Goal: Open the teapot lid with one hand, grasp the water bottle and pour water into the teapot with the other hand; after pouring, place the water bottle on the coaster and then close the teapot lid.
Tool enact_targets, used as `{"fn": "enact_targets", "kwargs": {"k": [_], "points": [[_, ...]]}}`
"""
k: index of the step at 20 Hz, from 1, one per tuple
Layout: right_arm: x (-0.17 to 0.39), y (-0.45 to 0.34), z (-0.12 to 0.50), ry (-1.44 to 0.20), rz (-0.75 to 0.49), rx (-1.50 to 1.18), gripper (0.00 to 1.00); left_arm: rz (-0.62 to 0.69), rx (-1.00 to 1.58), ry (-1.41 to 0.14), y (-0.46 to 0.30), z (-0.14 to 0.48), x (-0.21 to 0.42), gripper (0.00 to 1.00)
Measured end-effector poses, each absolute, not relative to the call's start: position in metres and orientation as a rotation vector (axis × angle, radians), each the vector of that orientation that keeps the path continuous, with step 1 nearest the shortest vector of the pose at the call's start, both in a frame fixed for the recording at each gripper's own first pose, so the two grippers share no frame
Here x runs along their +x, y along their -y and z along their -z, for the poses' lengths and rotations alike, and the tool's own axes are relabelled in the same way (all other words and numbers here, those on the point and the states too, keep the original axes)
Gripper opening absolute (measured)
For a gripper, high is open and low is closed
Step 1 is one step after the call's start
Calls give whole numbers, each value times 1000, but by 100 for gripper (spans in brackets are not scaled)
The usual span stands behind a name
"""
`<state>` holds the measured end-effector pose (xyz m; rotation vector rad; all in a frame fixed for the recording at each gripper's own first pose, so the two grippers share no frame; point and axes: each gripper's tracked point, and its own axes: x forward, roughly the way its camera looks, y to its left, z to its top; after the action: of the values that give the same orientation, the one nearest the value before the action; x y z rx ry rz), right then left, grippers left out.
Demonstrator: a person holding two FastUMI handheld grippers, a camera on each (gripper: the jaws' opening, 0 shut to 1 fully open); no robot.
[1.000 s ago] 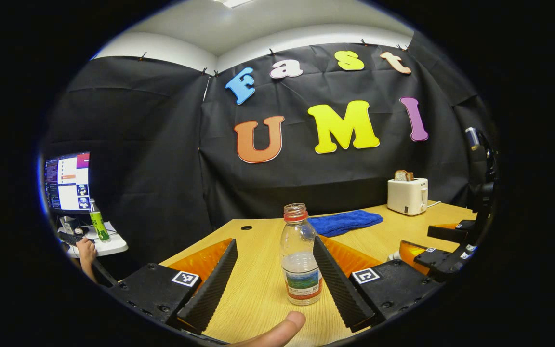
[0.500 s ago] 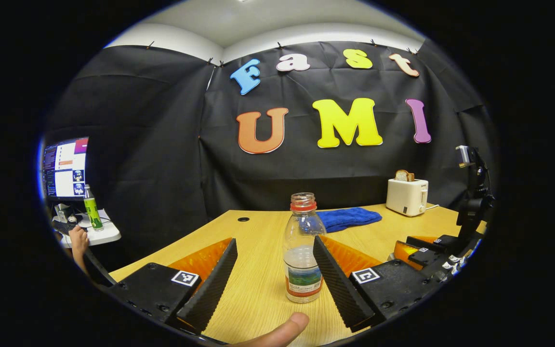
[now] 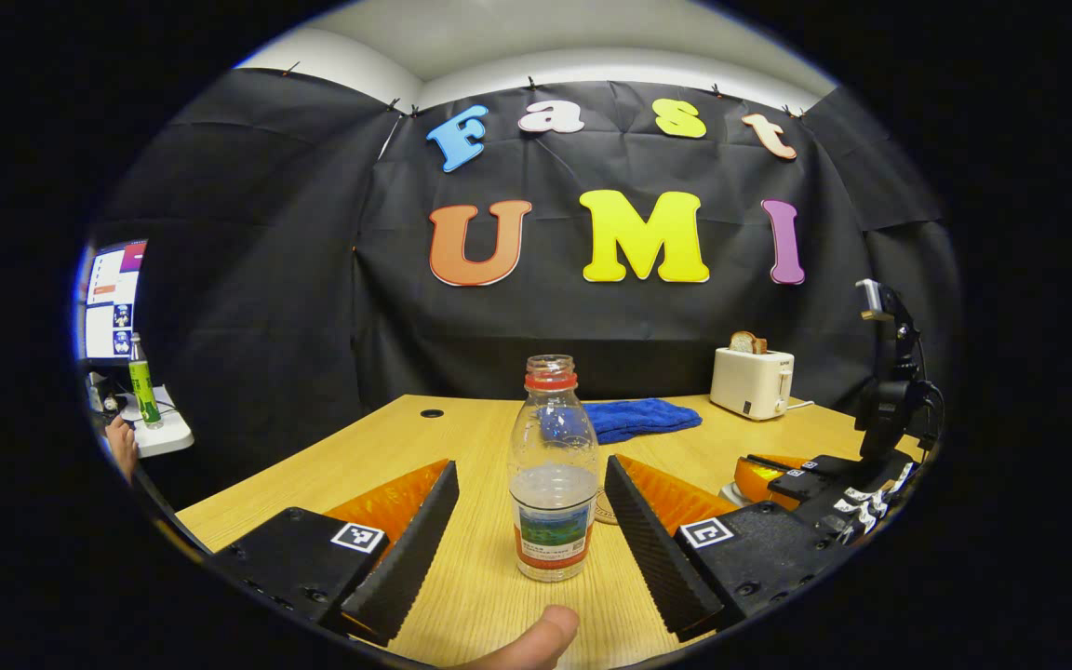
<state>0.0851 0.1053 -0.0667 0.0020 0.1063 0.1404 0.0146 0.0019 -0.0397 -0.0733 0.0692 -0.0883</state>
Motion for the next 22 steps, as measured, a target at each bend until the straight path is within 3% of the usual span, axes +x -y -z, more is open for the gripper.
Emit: {"fn": "enact_targets", "kwargs": {"k": [10,22], "points": [[64,-98,30,-55,-229,46,1,133,-68,-108,15,72,25,99],[43,-28,26,-19,-169,39,1,100,-89,-87,12,91,72,99]]}}
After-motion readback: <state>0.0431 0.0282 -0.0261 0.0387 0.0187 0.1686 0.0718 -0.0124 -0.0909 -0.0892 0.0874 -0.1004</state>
